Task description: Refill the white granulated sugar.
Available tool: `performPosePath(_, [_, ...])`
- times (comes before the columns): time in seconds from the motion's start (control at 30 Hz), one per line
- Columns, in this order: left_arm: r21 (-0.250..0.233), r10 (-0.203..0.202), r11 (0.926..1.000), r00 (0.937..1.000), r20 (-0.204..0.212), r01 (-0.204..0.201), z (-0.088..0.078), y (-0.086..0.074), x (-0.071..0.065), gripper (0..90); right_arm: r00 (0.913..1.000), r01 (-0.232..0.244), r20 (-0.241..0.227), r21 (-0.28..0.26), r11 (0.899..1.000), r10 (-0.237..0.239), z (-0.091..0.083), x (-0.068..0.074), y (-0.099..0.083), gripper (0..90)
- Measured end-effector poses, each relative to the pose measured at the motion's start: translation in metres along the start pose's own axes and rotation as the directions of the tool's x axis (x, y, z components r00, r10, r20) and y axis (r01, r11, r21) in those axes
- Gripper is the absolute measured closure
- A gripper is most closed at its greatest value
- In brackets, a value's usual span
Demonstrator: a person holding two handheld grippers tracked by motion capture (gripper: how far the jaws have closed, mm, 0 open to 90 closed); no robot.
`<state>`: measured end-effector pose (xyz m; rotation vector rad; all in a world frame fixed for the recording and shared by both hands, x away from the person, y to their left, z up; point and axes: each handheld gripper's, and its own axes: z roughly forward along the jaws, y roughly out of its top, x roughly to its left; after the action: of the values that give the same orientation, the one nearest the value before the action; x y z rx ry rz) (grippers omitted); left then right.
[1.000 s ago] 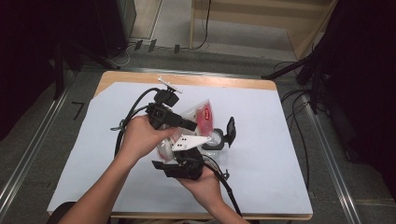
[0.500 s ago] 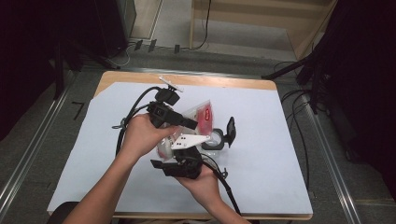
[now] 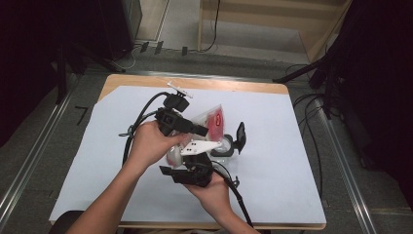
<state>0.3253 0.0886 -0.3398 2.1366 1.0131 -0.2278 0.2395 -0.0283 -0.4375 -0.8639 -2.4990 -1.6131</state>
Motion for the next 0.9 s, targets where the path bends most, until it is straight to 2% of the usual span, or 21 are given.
performPosePath(0.17, [0.004,-0.011,0.9999,0.9999,0.002,0.011,-0.0023,-0.0006,-0.0016,67.9,0.9998,-0.017,-0.015,-0.006,1.0,0.017,-0.0013,0.0005,0.0018,62.6])
performPosePath(0.23, [0.011,-0.015,0.9998,0.9999,-0.005,0.015,-0.0027,-0.0005,-0.0007,69.9,0.9997,-0.019,-0.016,-0.003,1.0,0.019,-0.0017,0.0015,0.0022,62.6])
performPosePath(0.33, [0.014,-0.019,0.9997,0.9997,-0.012,0.019,-0.0039,0.0002,-0.0012,72.6,0.9999,-0.01,-0.011,-0.003,1.0,0.01,-0.001,0.0042,0.0032,62.6])
performPosePath(0.53, [0.004,0.0,1.0,0.9997,-0.024,0.0,-0.0072,0.0016,-0.0043,73.4,0.9994,0.033,-0.011,-0.005,0.999,-0.033,-0.0017,0.0062,0.0052,61.4])
performPosePath(0.77, [0.009,0.011,0.9999,0.9994,-0.033,-0.011,-0.0045,0.0022,-0.0049,73.4,0.9996,0.022,-0.014,0.004,1.0,-0.022,-0.0009,0.0043,0.0036,62.9])
performPosePath(0.9, [0.002,0.004,1.0,0.9994,-0.033,-0.004,-0.0043,0.0023,-0.0048,73.4,0.9995,0.026,-0.019,0.002,1.0,-0.026,-0.0007,0.0041,0.0037,61.7])
